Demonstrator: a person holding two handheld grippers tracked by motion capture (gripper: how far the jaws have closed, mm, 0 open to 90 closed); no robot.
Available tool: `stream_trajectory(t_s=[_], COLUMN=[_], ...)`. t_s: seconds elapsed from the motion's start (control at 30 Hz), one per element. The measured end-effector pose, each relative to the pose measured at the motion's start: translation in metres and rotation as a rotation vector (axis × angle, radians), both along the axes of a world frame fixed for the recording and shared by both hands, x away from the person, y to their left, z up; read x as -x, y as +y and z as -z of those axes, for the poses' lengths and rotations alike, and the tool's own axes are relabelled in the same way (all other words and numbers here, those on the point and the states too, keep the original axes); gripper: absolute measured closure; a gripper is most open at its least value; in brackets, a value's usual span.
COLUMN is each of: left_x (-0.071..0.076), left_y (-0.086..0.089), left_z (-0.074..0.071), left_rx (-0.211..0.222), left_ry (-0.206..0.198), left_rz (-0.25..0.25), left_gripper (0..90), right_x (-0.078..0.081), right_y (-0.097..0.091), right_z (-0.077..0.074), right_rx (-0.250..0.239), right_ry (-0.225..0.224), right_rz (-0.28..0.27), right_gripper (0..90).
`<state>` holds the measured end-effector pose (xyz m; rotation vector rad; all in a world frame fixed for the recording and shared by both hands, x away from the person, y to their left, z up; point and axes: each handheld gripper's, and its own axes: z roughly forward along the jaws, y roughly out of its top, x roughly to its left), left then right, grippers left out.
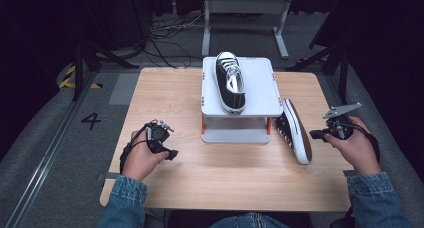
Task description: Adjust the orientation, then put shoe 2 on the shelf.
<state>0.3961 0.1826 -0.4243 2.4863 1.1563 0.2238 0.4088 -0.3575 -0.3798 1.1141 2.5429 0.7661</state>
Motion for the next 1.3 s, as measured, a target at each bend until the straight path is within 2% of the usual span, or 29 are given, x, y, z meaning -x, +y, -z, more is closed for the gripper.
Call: stream_trajectory(t_s=[0.03, 0.13, 0.23, 0.33, 0.4, 0.43, 0.53, 0.67, 0.7, 0.73, 0.83, 0.97, 1.07, 1.13, 1.17, 1.3], left_x=[0.0, 0.001, 0.003, 0.003, 0.003, 0.004, 0.005, 0.006, 0.006, 0.006, 0.006, 0.004, 0.004, 0.004, 0.003, 0.002], left_y=[0.0, 0.001, 0.003, 0.003, 0.004, 0.004, 0.005, 0.003, 0.003, 0.003, 0.003, 0.002, 0.001, 0.0, 0.0, -0.005], left_z=[0.0, -0.001, 0.0, 0.002, 0.001, 0.002, 0.003, 0.002, 0.002, 0.002, 0.002, 0.003, 0.003, 0.003, 0.003, 0.004], left_rx=[-0.002, 0.002, 0.001, 0.006, -0.002, 0.003, -0.007, -0.003, 0.001, -0.001, -0.003, -0.002, 0.002, -0.001, -0.003, -0.005], left_ry=[-0.005, -0.009, -0.001, 0.005, -0.002, -0.001, -0.004, -0.011, -0.01, -0.011, -0.003, -0.005, -0.004, -0.003, -0.001, 0.003], left_rz=[0.002, -0.009, -0.01, -0.013, -0.014, -0.019, -0.007, -0.006, -0.007, -0.002, -0.008, 0.001, 0.005, 0.005, 0.009, 0.018], left_gripper=[29.4, 29.4, 29.5, 29.5, 29.5, 29.4, 29.8, 29.9, 29.9, 29.9, 29.8, 29.8, 29.8, 29.8, 29.8, 29.8], right_x=[0.002, 0.002, 0.0, -0.002, -0.005, -0.007, -0.008, -0.007, -0.008, -0.008, -0.008, -0.007, -0.007, -0.007, -0.006, -0.006], right_y=[0.008, 0.016, 0.028, 0.033, 0.039, 0.04, 0.038, 0.031, 0.022, 0.022, 0.005, -0.008, -0.027, -0.031, -0.039, -0.047], right_z=[-0.002, -0.004, -0.006, -0.005, 0.0, 0.003, 0.001, -0.002, -0.003, -0.003, -0.006, -0.008, -0.009, -0.008, -0.007, -0.005], right_rx=[0.012, 0.019, 0.0, 0.004, 0.025, 0.009, 0.011, 0.009, -0.02, -0.02, -0.054, -0.045, -0.042, -0.038, -0.028, -0.021], right_ry=[0.009, 0.007, 0.002, -0.002, 0.007, 0.028, 0.017, -0.011, -0.014, -0.014, -0.03, -0.046, -0.056, -0.062, -0.074, -0.08], right_rz=[-0.022, -0.049, -0.091, -0.104, -0.114, -0.118, -0.111, -0.071, -0.052, -0.052, -0.006, 0.034, 0.097, 0.116, 0.148, 0.181], right_gripper=[90.0, 90.0, 90.0, 90.0, 90.0, 90.0, 90.0, 90.0, 90.0, 90.0, 90.0, 90.0, 90.0, 90.0, 90.0, 90.0])
